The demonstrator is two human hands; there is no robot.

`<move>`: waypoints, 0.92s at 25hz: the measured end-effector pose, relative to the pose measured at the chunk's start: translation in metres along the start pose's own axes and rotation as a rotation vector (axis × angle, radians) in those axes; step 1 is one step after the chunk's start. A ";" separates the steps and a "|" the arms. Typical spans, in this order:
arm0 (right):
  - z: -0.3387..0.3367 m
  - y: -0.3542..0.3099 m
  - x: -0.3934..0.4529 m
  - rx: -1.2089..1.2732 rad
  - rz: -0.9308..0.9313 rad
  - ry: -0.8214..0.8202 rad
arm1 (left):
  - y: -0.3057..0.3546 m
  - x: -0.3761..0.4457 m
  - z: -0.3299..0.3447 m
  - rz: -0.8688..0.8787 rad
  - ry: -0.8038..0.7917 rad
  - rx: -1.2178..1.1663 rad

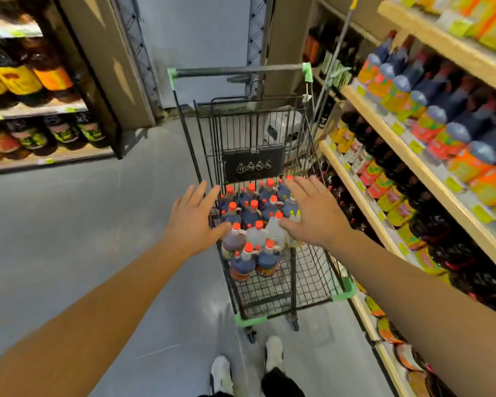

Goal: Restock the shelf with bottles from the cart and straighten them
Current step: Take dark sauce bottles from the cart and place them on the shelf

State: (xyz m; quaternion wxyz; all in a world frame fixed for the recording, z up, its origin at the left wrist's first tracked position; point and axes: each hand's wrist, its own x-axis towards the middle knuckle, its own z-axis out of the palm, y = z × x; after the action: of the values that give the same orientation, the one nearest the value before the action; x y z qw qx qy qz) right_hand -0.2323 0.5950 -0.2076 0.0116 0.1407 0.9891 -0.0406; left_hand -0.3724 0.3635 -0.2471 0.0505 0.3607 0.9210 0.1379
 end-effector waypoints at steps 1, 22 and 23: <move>0.005 0.008 0.016 0.002 -0.036 0.006 | 0.001 0.014 0.007 -0.018 -0.014 -0.009; 0.282 0.082 0.318 0.014 -0.160 -0.245 | -0.071 0.276 0.259 -0.311 -0.315 -0.136; 0.296 0.080 0.324 -0.023 -0.168 -0.258 | -0.074 0.281 0.269 -0.324 -0.328 -0.127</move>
State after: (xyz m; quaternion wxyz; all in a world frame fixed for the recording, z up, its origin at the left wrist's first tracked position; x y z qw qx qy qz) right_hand -0.5173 0.7364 -0.5202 0.1369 0.0511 0.9881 -0.0479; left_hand -0.5751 0.5603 -0.5241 0.2437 0.2221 0.9357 0.1254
